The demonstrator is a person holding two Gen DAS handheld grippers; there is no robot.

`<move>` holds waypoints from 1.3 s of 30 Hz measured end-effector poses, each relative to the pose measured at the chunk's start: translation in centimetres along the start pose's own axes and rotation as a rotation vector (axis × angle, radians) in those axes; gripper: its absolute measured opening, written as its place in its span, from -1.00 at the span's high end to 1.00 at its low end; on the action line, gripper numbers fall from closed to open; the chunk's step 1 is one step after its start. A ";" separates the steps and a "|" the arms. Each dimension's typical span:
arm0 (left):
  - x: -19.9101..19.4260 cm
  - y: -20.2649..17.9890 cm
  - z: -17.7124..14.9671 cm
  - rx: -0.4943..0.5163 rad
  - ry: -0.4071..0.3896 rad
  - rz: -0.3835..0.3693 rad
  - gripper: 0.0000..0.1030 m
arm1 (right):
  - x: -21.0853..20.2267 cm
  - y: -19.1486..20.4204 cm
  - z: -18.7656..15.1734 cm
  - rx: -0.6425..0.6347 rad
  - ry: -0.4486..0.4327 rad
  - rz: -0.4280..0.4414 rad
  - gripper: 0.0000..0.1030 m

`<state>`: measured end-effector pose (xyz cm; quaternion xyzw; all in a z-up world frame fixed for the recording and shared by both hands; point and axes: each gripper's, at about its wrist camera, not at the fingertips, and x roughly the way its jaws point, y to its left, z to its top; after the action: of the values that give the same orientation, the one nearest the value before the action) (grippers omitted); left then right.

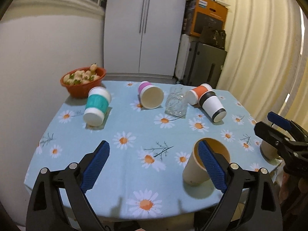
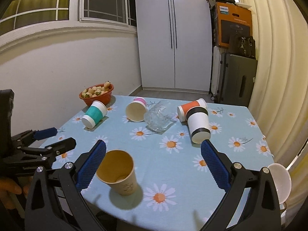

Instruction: Flip cup upright

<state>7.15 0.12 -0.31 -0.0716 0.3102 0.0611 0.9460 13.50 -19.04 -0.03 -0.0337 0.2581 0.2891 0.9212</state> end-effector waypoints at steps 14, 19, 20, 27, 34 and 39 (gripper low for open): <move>1.2 -0.7 -0.6 0.027 0.028 -0.007 -0.87 | 1.8 -1.4 -0.9 0.057 0.072 0.011 -0.90; 1.4 -0.5 -0.9 0.027 0.035 0.004 -0.87 | 1.9 -1.4 -1.3 0.060 0.085 0.018 -0.90; 1.4 -0.4 -1.0 0.024 0.033 0.004 -0.87 | 1.8 -1.3 -1.3 0.057 0.084 0.018 -0.90; 1.4 -0.3 -1.1 0.022 0.031 0.009 -0.87 | 1.4 -1.1 -1.8 0.049 0.081 0.013 -0.90; 1.0 -0.2 -1.2 0.018 0.020 0.005 -0.87 | 0.8 -1.0 -2.1 0.037 0.073 -0.001 -0.90; 0.5 0.0 -1.5 0.010 0.011 0.001 -0.87 | 0.3 -1.1 -2.3 0.044 0.070 -0.008 -0.90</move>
<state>6.71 -0.07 -1.78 -0.0672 0.3157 0.0598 0.9446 13.27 -20.32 -2.29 -0.0246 0.2963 0.2782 0.9133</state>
